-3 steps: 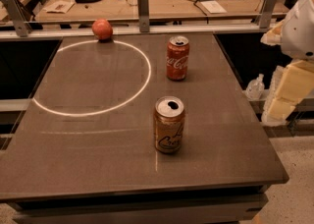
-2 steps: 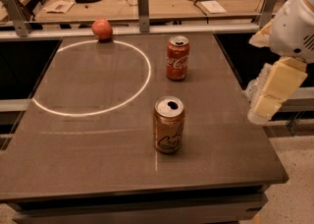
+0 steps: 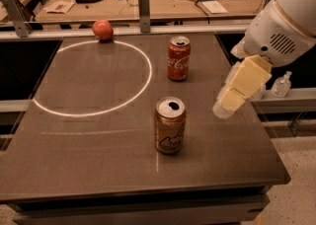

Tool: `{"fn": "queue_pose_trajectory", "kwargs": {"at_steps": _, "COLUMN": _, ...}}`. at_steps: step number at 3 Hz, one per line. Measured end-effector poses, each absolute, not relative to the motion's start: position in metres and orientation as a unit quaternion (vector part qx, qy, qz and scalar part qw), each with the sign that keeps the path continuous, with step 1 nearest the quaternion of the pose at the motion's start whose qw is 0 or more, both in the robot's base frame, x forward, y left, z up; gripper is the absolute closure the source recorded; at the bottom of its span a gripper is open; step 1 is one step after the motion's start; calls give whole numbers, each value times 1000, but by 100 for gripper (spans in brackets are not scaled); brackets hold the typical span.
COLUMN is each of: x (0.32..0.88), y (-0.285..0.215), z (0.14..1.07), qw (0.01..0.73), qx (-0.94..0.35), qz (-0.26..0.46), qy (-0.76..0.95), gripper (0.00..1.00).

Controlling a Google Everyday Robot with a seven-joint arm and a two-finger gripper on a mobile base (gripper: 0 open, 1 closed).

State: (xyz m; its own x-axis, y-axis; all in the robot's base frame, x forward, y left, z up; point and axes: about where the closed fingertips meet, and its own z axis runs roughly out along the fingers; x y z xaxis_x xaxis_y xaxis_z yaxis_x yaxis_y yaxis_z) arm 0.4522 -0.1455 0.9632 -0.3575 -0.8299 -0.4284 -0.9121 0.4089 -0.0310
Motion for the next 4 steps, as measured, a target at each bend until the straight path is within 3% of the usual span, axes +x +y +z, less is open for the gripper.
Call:
{"fn": "queue_pose_trajectory", "kwargs": {"at_steps": 3, "x": 470, "y": -77, "z": 983, "qw": 295, "qx": -434, "qz": 178, "qy": 833, "gripper": 0}}
{"fn": "queue_pose_trajectory", "kwargs": {"at_steps": 4, "x": 470, "y": -32, "z": 1001, "qw": 309, "qx": -427, "qz": 191, "qy": 828, "gripper": 0}}
